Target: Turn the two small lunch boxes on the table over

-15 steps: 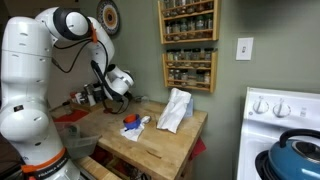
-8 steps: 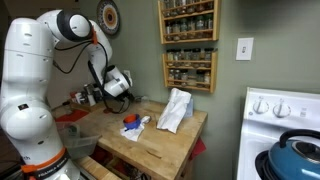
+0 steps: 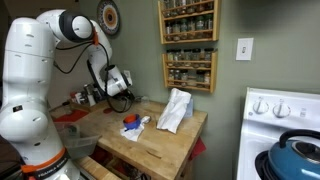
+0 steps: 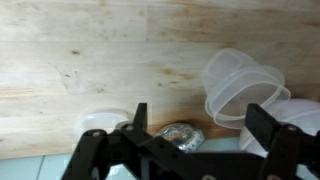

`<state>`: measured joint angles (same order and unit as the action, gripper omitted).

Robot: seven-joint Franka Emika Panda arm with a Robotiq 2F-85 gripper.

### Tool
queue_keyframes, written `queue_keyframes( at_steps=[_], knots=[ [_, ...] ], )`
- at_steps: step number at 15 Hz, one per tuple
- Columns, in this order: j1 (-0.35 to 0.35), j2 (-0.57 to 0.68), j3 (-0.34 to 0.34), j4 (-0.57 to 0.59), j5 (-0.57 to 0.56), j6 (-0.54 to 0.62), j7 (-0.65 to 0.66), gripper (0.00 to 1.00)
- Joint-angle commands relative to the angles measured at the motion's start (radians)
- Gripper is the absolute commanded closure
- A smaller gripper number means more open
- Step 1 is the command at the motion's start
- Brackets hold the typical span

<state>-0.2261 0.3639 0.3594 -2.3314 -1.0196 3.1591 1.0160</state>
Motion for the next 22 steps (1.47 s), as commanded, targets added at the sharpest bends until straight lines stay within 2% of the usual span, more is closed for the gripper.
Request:
queue_keyframes(
  at_steps=[1,14,15,16,17,18,19,20,22],
  knots=[
    [-0.081,-0.010,0.077,-0.017,0.052,-0.095,-0.104,0.00],
    [-0.270,-0.056,0.282,-0.021,0.322,-0.401,-0.500,0.00],
    [-0.086,-0.100,0.105,-0.032,0.469,-0.377,-0.609,0.00],
    [-0.065,-0.100,0.086,-0.028,0.527,-0.372,-0.654,0.00],
    [-0.221,-0.072,0.232,-0.022,0.487,-0.370,-0.644,0.00],
    [-0.033,-0.116,0.059,-0.038,0.650,-0.303,-0.767,0.00],
    [-0.196,-0.089,0.225,-0.028,0.586,-0.306,-0.730,0.00],
    [-0.191,-0.092,0.229,-0.032,0.631,-0.274,-0.782,0.00],
    [-0.228,-0.077,0.289,-0.023,0.680,-0.251,-0.842,0.00]
  ],
)
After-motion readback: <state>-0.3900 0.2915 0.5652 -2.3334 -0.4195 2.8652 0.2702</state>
